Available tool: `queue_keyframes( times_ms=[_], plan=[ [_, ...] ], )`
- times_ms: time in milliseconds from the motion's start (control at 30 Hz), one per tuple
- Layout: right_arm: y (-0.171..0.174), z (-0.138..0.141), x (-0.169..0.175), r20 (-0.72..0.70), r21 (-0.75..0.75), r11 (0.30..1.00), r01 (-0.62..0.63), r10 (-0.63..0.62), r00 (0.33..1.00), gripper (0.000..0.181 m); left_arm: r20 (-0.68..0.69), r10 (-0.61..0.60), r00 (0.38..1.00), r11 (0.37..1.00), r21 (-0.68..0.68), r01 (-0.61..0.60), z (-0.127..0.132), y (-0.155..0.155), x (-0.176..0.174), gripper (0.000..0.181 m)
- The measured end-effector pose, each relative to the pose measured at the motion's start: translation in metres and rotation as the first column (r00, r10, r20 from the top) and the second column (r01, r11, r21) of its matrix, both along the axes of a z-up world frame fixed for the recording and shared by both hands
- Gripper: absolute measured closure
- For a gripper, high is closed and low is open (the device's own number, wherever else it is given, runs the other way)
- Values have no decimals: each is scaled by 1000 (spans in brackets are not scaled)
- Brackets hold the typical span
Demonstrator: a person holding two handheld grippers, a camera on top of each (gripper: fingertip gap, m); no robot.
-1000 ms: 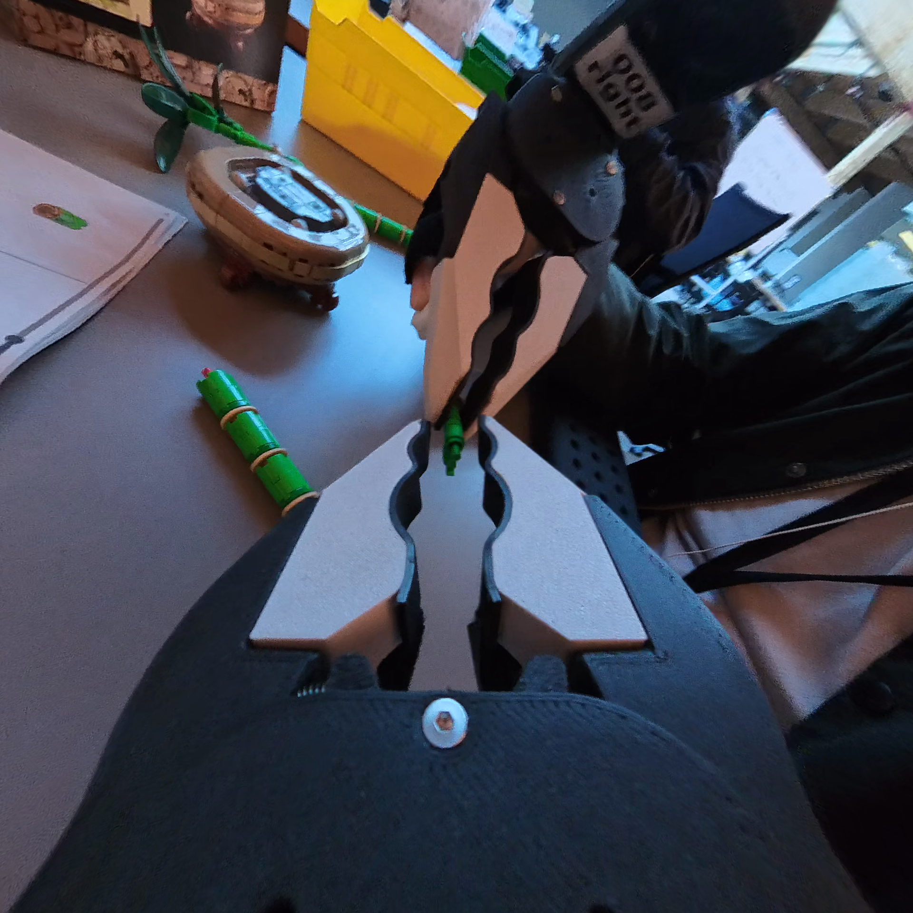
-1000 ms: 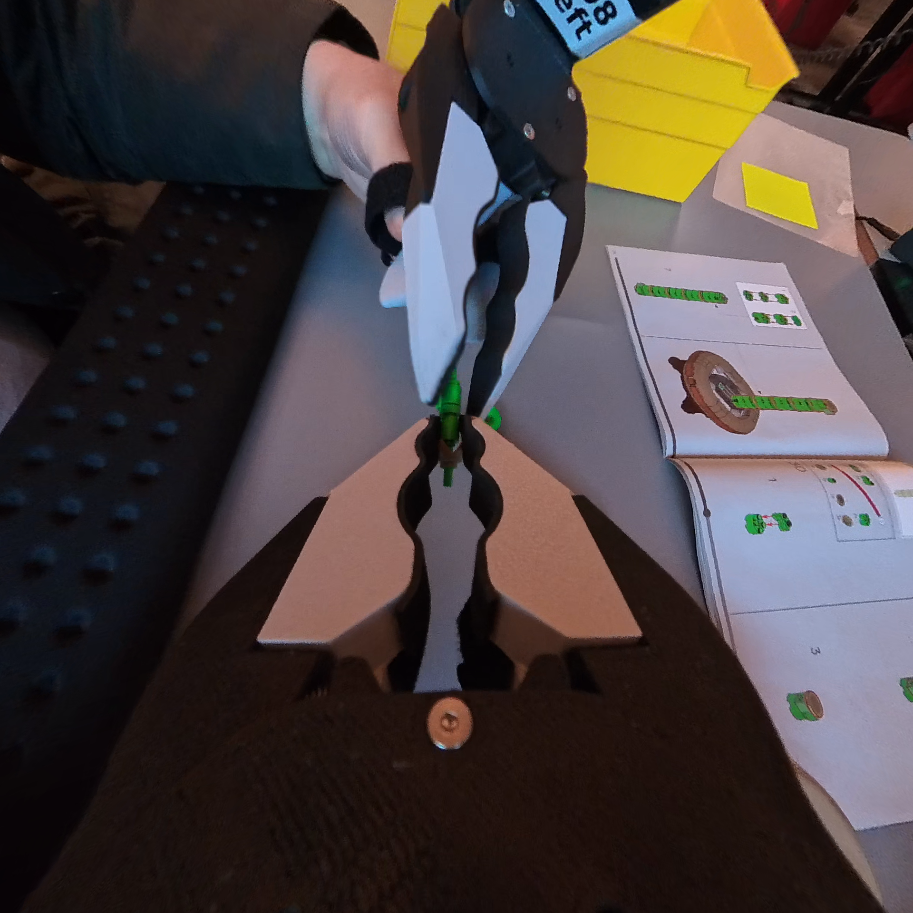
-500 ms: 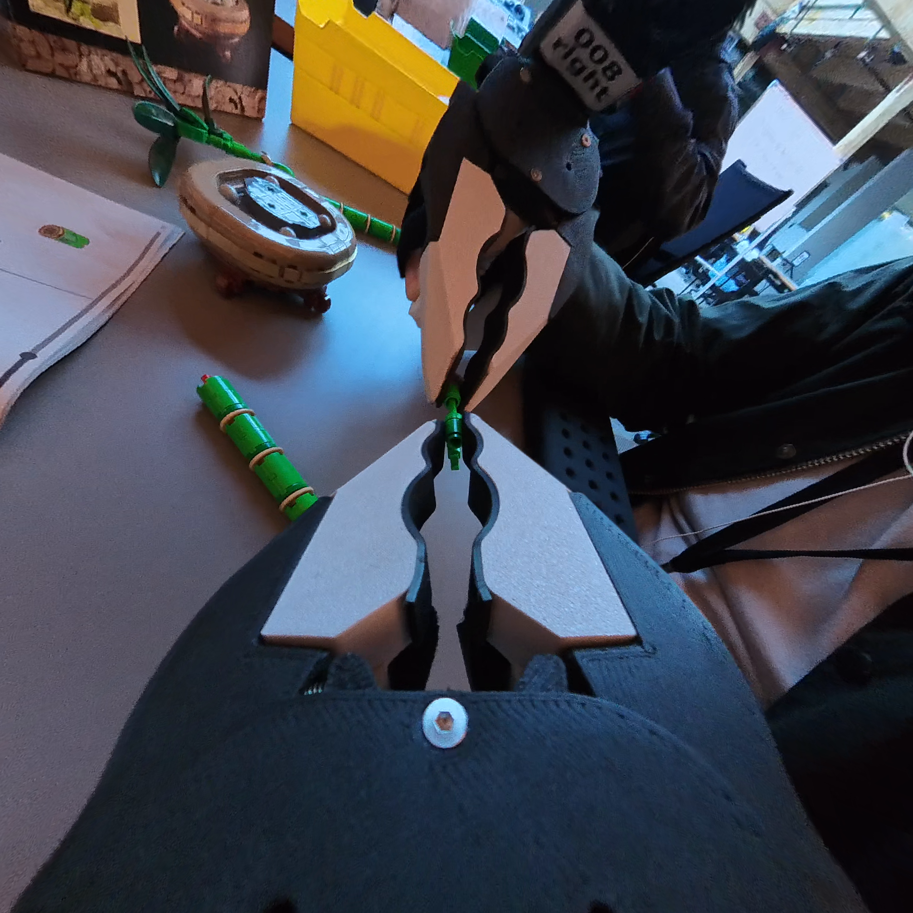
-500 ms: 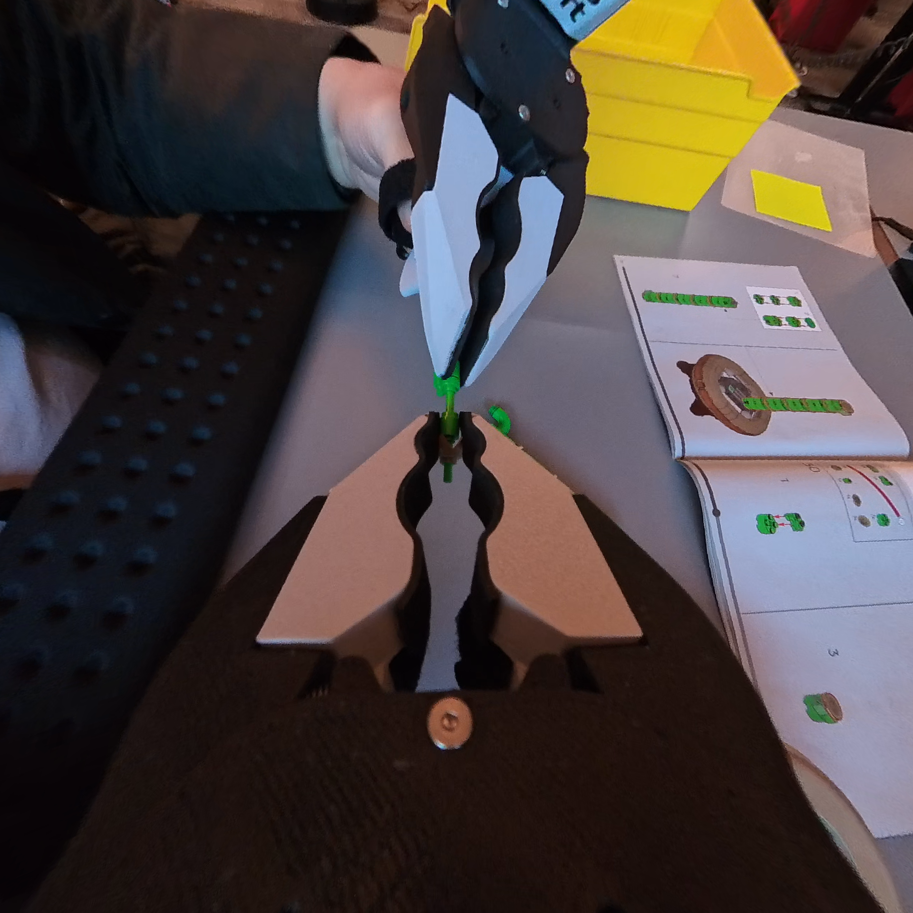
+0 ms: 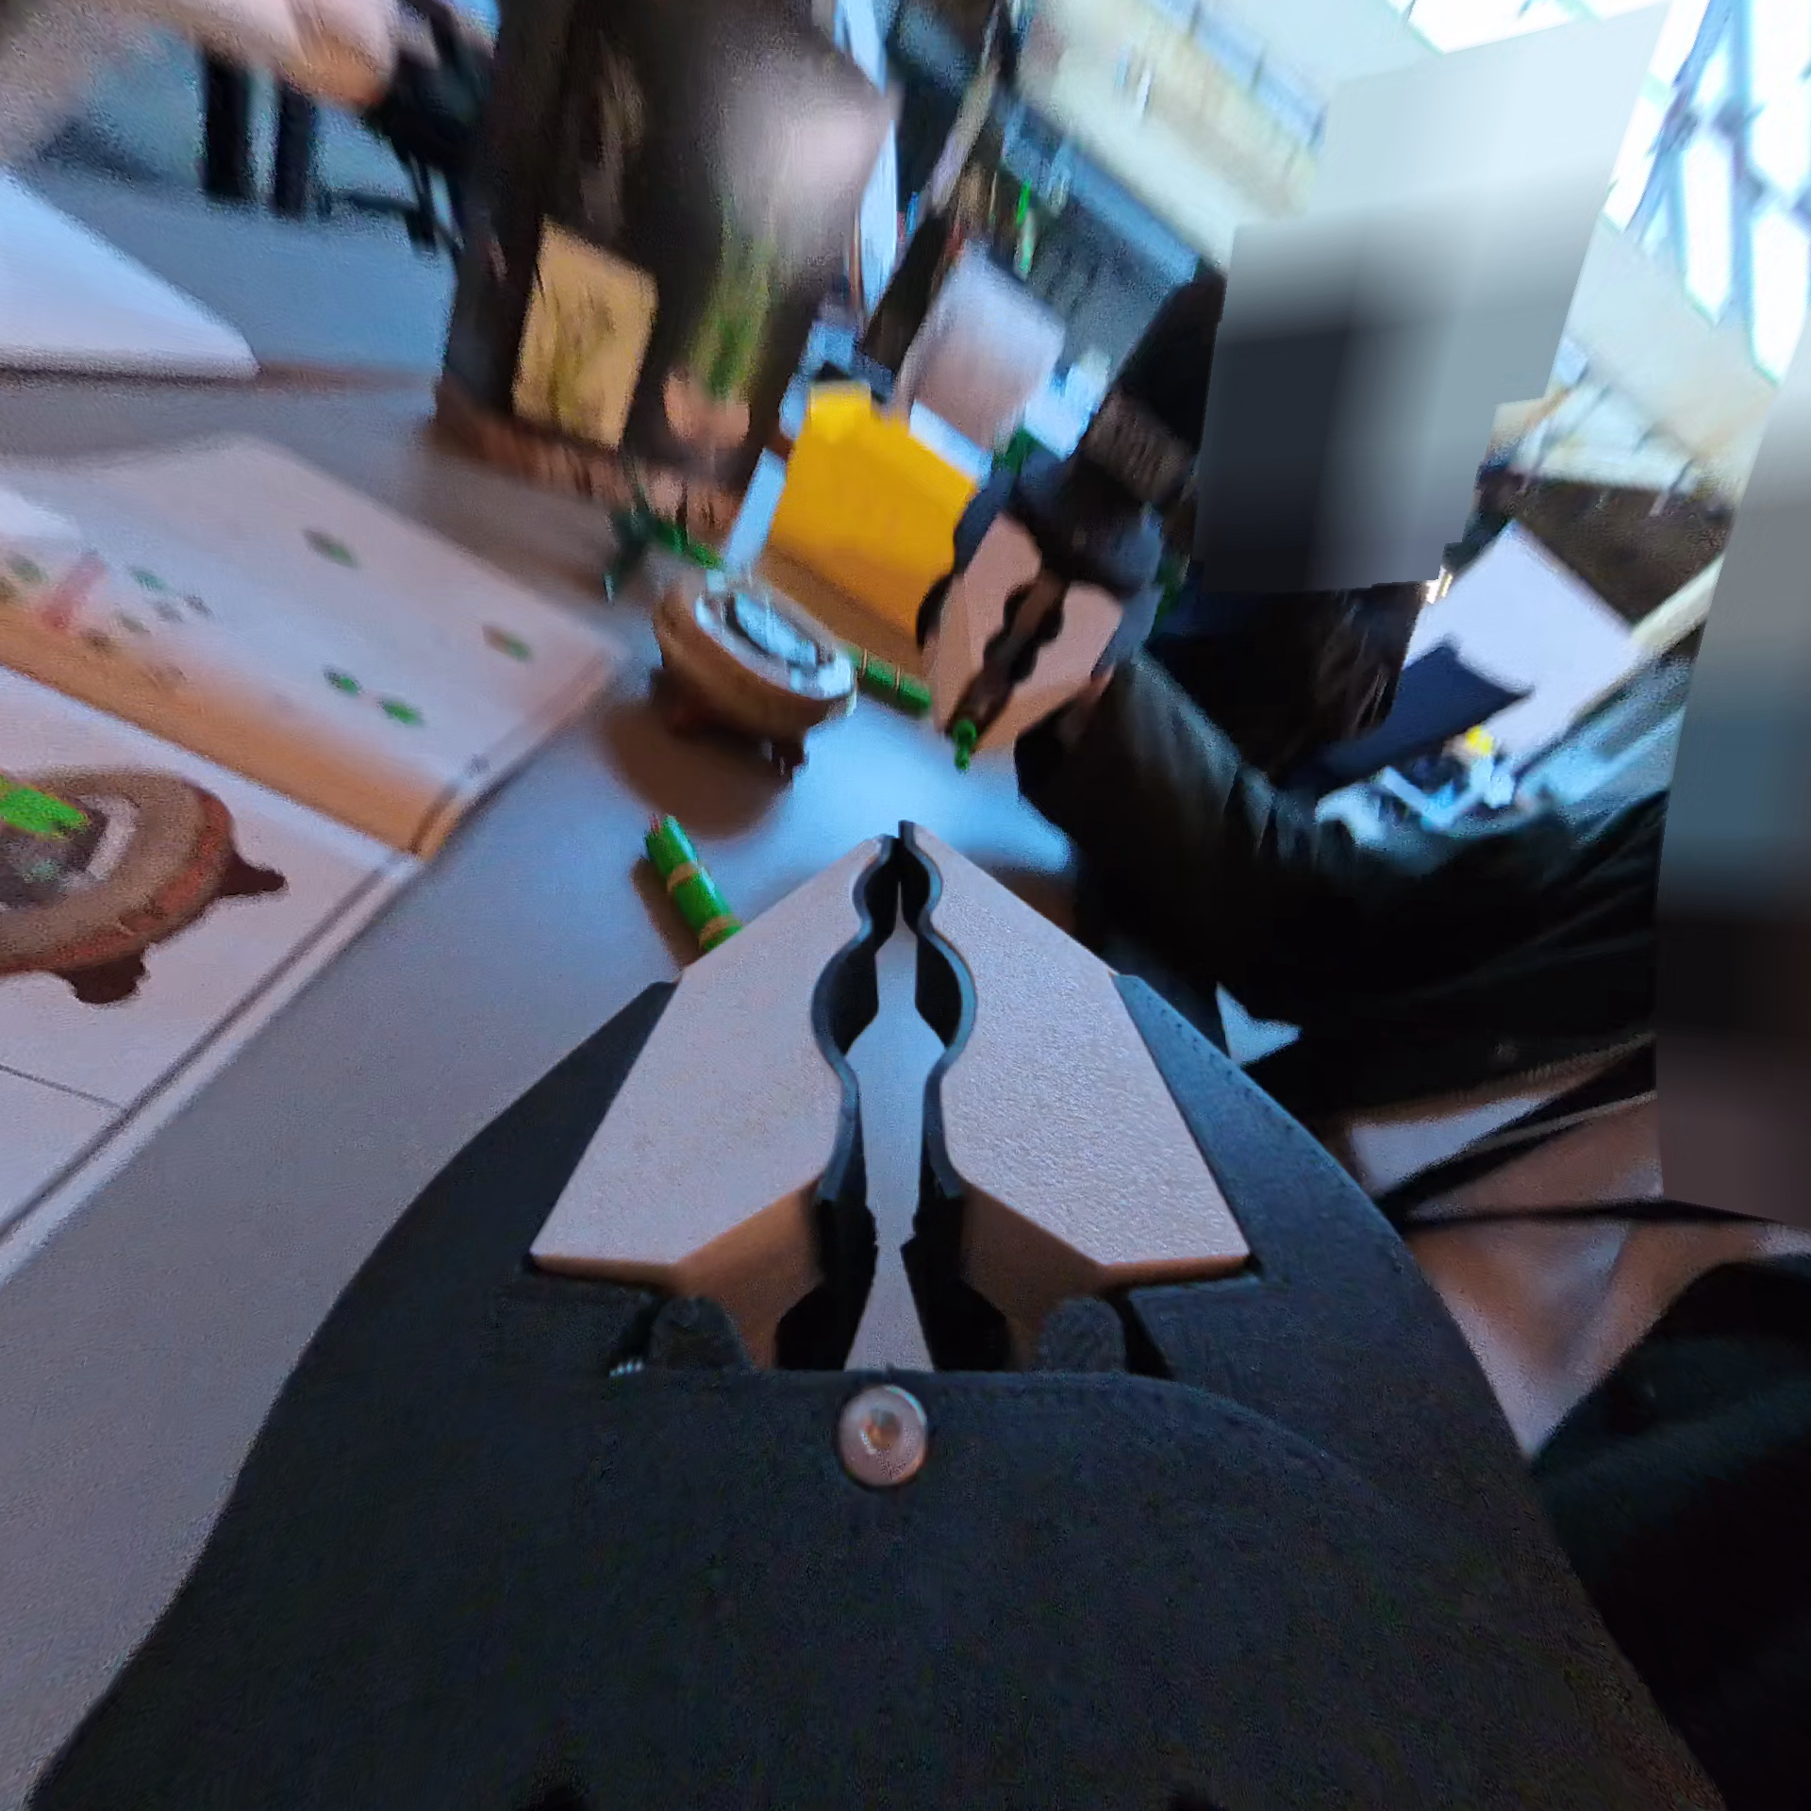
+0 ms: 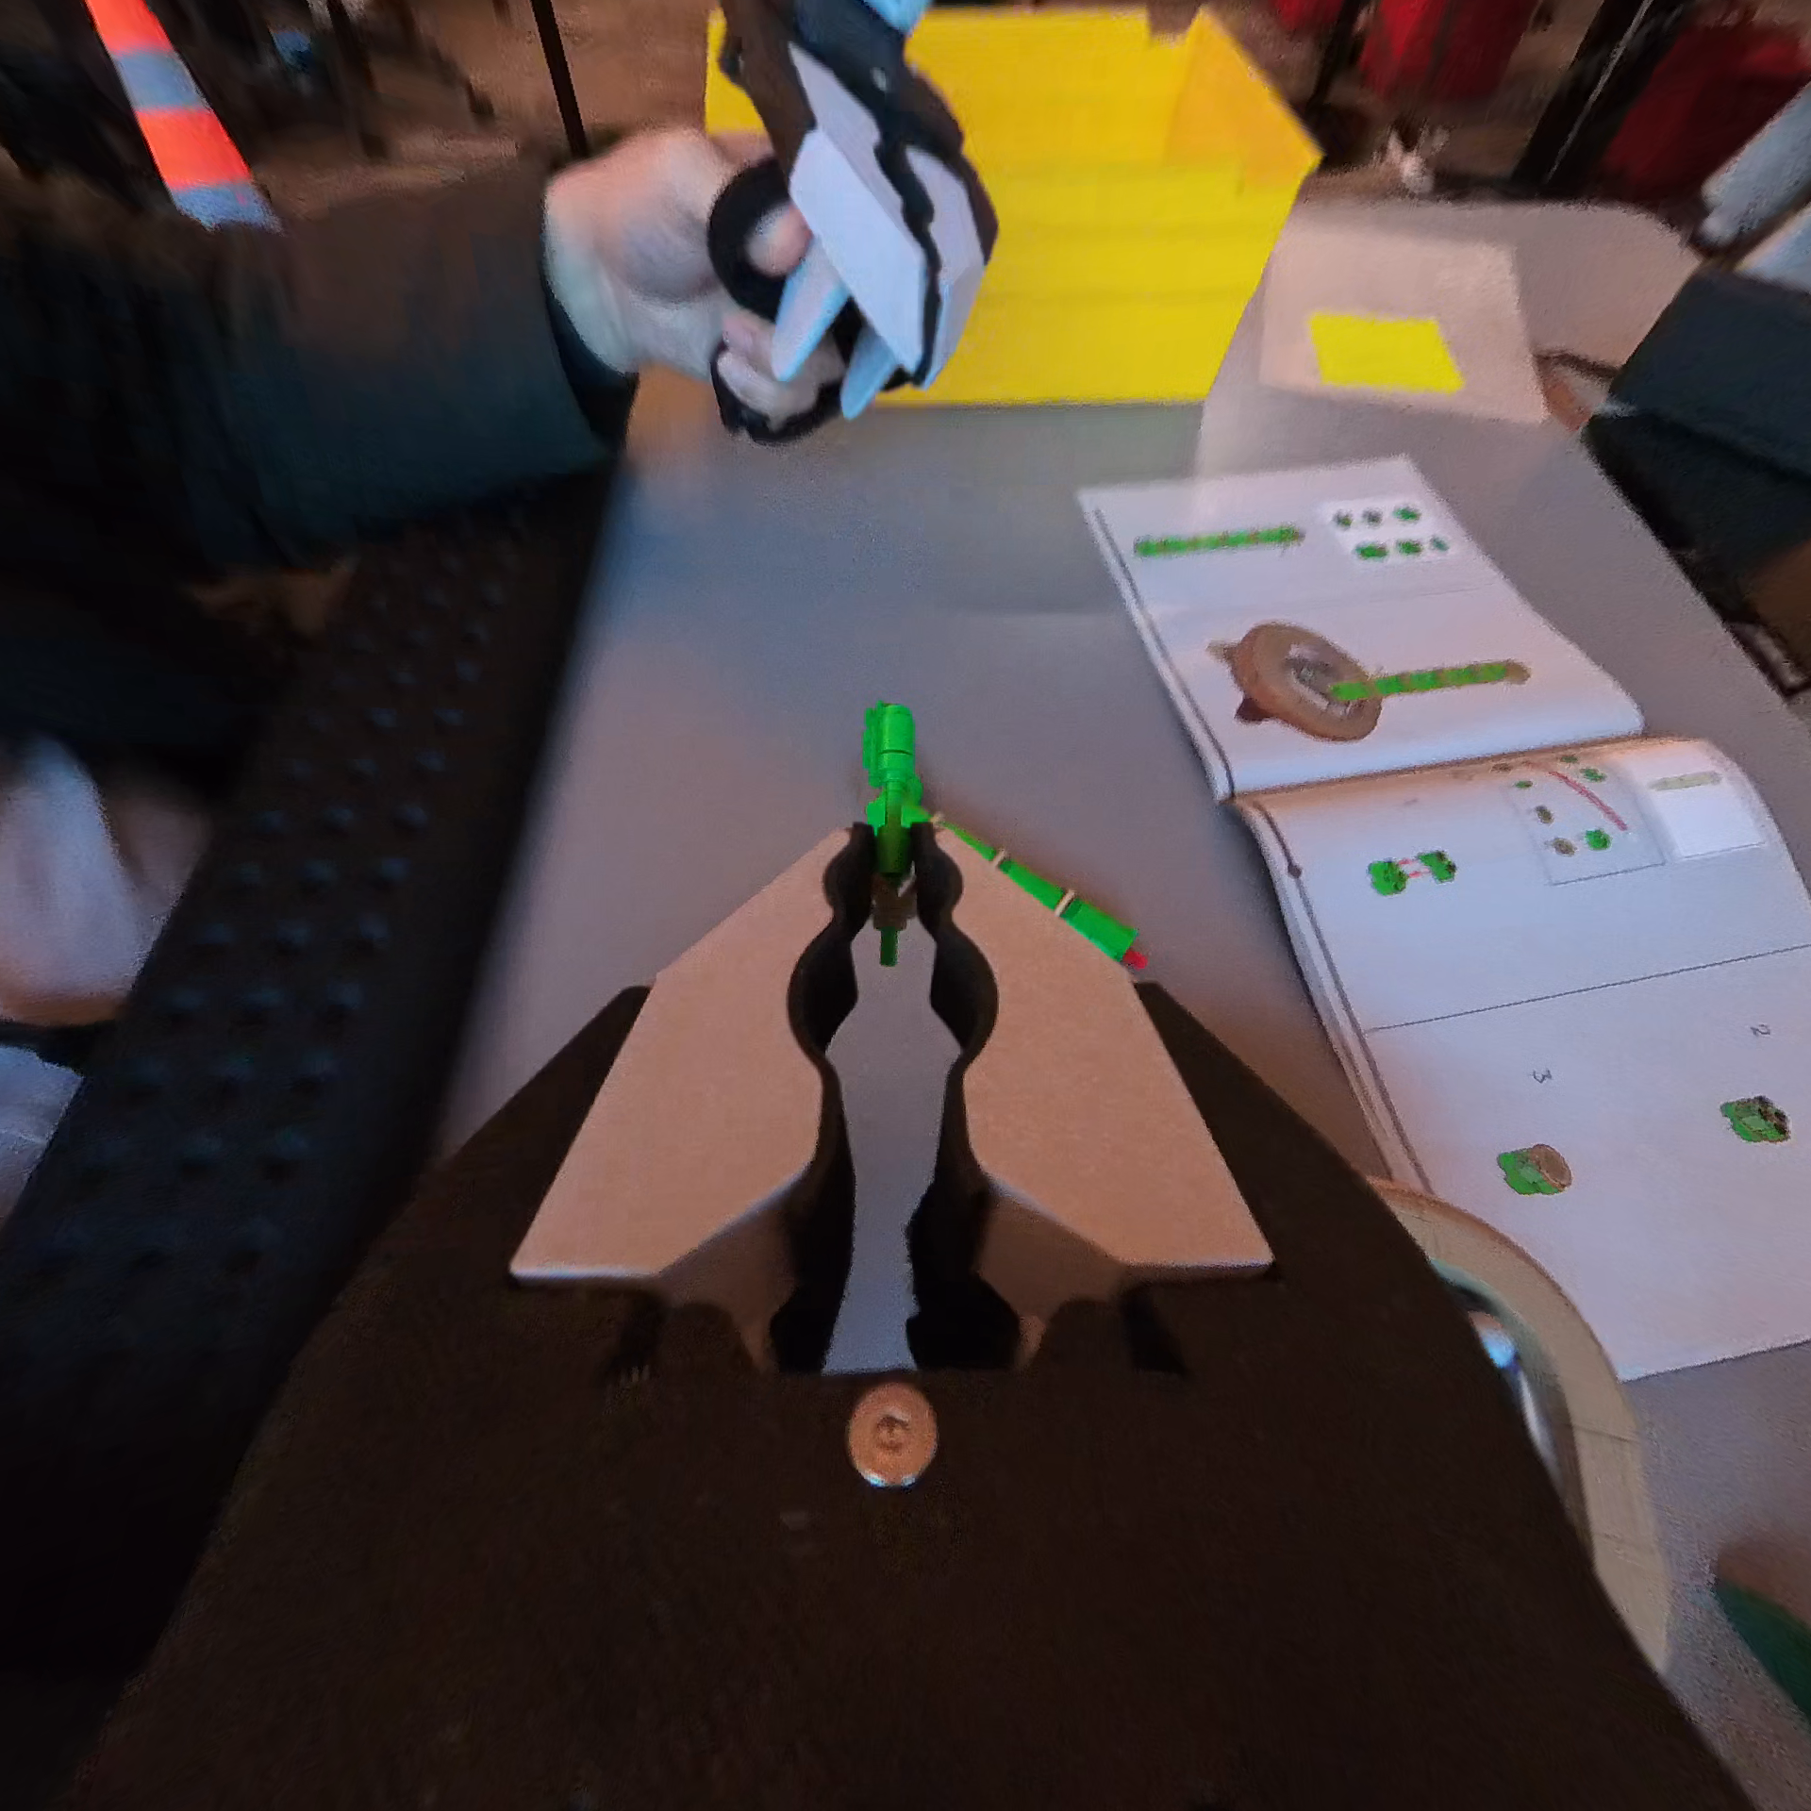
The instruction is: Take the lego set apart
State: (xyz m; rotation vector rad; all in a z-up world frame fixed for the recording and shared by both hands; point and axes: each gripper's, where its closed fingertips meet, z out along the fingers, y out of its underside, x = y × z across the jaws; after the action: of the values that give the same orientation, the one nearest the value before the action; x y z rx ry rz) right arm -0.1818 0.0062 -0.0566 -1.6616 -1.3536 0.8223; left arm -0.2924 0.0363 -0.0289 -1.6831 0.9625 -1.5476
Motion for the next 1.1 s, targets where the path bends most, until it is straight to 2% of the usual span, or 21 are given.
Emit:
queue_keyframes(
  times_ms=[67,100,167,267,333,433,500,567,767,1100],
  plan=[
    [-2,1,-4,-8,25,1000,-16,16,1000,173,102,32,994,999,25,-35,16,3,-1,181],
    [-4,-3,-9,12,21,999,-32,31,999,173,112,12,994,1000,27,-15,16,-2,5,181],
    [-6,-10,-16,45,36,998,-47,45,998,173,88,-61,994,998,-5,61,8,-17,25,178],
    [-10,-12,-26,46,26,998,-66,64,997,173,51,-112,992,992,-49,114,-4,-29,53,149],
    [-11,-12,-31,47,35,997,-70,68,997,172,-21,-134,991,991,-31,133,-19,-36,67,148],
    [-11,-13,-36,55,46,997,-69,66,996,173,-125,-169,978,985,0,170,-39,-46,80,155],
    [-10,-17,-37,74,45,997,-65,61,995,172,-159,-178,971,982,35,186,-45,-51,83,175],
    [-10,-17,-37,65,37,997,-68,66,996,173,-171,-159,972,981,81,174,-45,-50,83,176],
    [-18,-14,-35,43,-4,994,-109,109,993,172,-197,-183,963,975,91,204,-45,-57,82,176],
    [-18,-7,-30,31,26,995,-95,94,995,171,-172,-173,970,980,67,187,-36,-57,83,176]
  ],
)
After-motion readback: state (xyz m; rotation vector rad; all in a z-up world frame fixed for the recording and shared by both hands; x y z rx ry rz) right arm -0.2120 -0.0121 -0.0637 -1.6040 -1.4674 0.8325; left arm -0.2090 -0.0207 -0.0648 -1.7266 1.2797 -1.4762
